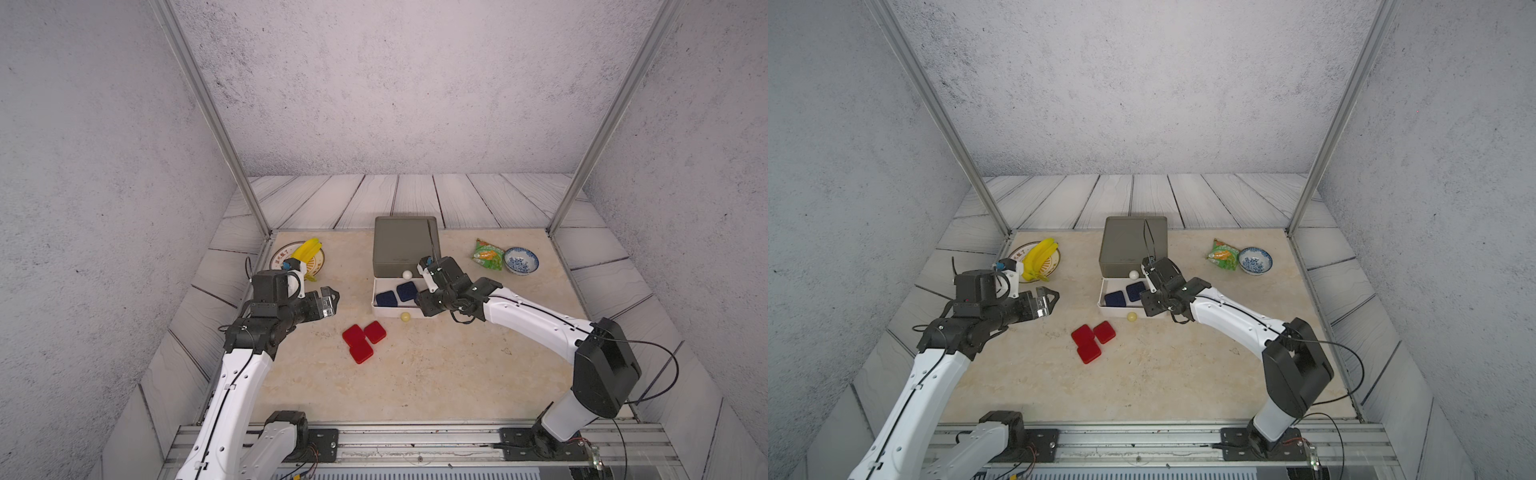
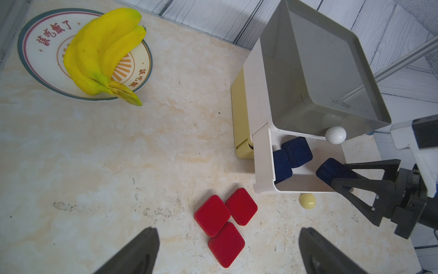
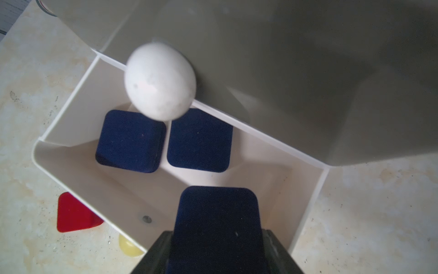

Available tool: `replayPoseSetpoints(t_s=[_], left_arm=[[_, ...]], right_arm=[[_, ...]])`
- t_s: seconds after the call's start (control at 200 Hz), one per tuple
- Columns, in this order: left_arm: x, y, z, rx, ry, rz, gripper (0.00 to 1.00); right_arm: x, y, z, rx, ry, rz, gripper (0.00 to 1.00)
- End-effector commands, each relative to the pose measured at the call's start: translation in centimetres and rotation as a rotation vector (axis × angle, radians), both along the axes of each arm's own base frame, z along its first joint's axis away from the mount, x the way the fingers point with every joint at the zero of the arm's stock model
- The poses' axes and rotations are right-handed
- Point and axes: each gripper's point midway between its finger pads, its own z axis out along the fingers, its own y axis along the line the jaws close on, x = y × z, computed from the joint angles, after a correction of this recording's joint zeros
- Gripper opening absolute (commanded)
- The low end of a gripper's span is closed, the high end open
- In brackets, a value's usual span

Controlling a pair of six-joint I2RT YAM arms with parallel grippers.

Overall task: Place the brooch boxes into the drawer by color
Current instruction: Place the brooch box in the drawer.

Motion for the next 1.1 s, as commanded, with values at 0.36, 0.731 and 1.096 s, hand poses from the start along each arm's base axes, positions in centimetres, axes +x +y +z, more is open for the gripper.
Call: replayPoseSetpoints(t_s=[0.36, 0.731, 1.096], left_arm=[[-0.1, 0.0, 0.5, 0.014, -0.022, -0.01, 0.99], [0.0, 0.2, 0.2, 0.032, -0.013, -0.011, 0.99], [0.1, 0.3, -0.2, 0.045, -0.002, -0.011, 0.99]], right_arm=[[1.5, 0.6, -1.4, -0.072, 0.042, -0.013, 0.34], [4.1, 1.2, -2.3, -0.054, -0.05, -0.074, 0.34], [4.3, 0.9, -2.7, -0.037, -0.104, -0.077, 0.5]])
